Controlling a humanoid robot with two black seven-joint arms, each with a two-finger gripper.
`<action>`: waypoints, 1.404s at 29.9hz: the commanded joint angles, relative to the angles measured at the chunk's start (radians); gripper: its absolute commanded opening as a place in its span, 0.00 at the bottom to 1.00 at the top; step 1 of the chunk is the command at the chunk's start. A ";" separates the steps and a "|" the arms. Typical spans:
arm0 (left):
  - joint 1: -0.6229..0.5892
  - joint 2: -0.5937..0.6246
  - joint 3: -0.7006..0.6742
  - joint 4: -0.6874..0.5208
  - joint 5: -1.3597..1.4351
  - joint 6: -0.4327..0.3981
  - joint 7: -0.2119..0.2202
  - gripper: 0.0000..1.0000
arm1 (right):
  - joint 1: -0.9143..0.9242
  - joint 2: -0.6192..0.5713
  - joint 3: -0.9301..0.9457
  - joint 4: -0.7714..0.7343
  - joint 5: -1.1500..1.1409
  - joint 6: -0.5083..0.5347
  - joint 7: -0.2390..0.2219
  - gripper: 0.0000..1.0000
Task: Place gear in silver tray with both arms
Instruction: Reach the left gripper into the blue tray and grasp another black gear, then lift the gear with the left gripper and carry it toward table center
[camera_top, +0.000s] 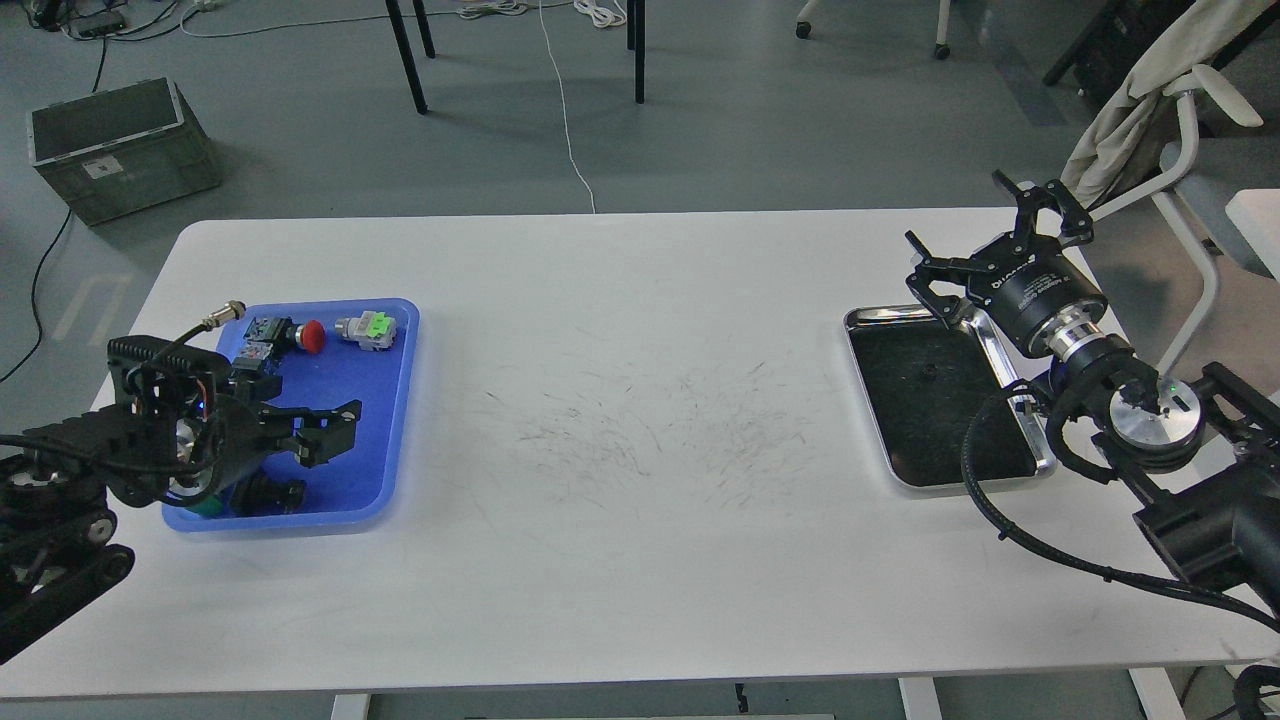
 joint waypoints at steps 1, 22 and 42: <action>-0.001 -0.039 0.008 0.048 0.001 0.000 -0.001 0.96 | -0.009 -0.003 -0.002 0.003 -0.003 0.004 0.000 0.98; -0.001 -0.094 0.011 0.205 0.000 0.000 -0.032 0.45 | -0.021 -0.010 -0.018 0.011 -0.020 0.019 0.003 0.98; -0.093 0.020 0.028 0.072 -0.025 -0.006 -0.050 0.00 | -0.018 -0.014 -0.011 0.012 -0.020 0.020 0.006 0.98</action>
